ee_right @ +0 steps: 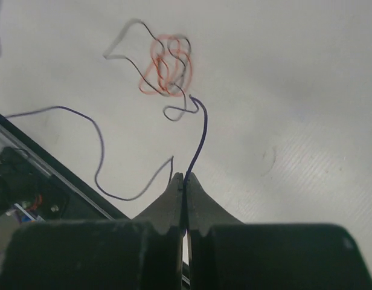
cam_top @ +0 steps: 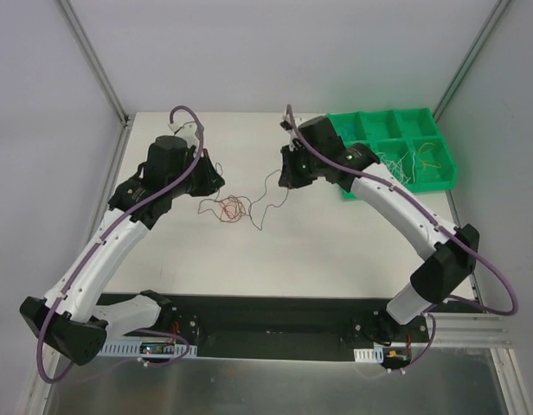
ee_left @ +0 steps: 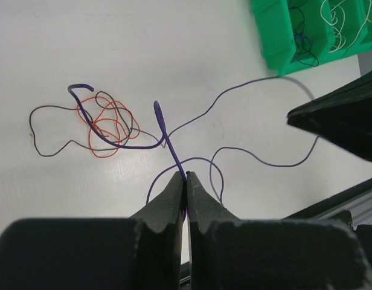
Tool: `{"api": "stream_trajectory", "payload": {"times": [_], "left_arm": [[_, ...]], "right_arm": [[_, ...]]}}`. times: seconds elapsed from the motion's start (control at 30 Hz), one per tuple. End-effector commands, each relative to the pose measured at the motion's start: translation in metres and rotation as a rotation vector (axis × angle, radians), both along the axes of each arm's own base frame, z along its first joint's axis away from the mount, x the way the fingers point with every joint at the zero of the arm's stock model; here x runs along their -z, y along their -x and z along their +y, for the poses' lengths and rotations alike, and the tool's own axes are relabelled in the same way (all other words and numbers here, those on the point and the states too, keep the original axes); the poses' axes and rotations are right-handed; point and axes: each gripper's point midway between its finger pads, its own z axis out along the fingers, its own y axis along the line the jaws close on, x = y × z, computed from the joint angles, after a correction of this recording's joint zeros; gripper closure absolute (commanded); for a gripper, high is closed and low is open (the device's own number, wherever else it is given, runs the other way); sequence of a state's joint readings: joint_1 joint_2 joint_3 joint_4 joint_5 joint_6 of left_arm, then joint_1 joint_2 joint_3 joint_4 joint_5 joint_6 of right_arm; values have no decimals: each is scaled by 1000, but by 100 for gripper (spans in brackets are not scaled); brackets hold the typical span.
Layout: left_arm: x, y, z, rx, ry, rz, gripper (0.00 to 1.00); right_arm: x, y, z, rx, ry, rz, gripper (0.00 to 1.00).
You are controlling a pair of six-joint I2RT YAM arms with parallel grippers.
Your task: Untangle the cables
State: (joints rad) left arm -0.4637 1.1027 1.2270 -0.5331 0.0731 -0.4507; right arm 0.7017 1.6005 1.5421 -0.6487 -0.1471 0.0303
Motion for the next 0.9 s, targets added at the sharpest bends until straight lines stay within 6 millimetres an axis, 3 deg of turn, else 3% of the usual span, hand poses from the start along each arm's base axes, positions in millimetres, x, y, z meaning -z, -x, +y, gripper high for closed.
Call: {"api": "stream_trajectory", "payload": {"times": [0.0,0.13,0.2,0.23,0.3,0.47,0.57,0.6,0.67,0.73,0.87], "left_arm": [[-69,7,-1,29,117,-156,100],[-119,17,20,-18,112,-322,100],[-134,22,34,-56,84,-386,100],[-136,22,43,-91,67,-403,100],[-131,20,53,-134,27,-402,100],[-93,9,51,-143,-36,-282,100],[-89,4,48,-133,-23,-249,100],[-91,4,46,-127,-13,-248,100],[-100,5,45,-120,0,-264,100],[-109,9,48,-125,10,-290,100],[-125,19,58,-153,24,-341,100]], "right_arm": [[-161,-6,12,-61,-258,-338,99],[-239,14,10,-108,-427,-471,99],[-256,25,8,-108,-512,-491,99],[-255,29,5,-105,-524,-495,99],[-237,26,1,-81,-499,-490,99],[-145,-3,-28,75,-236,-390,99],[-120,-13,-27,64,-152,-335,99],[-123,-14,-19,38,-164,-324,99],[-139,-13,5,-35,-231,-299,99],[-169,-15,28,-94,-306,-316,99],[-269,-1,47,-162,-463,-486,99]]}}
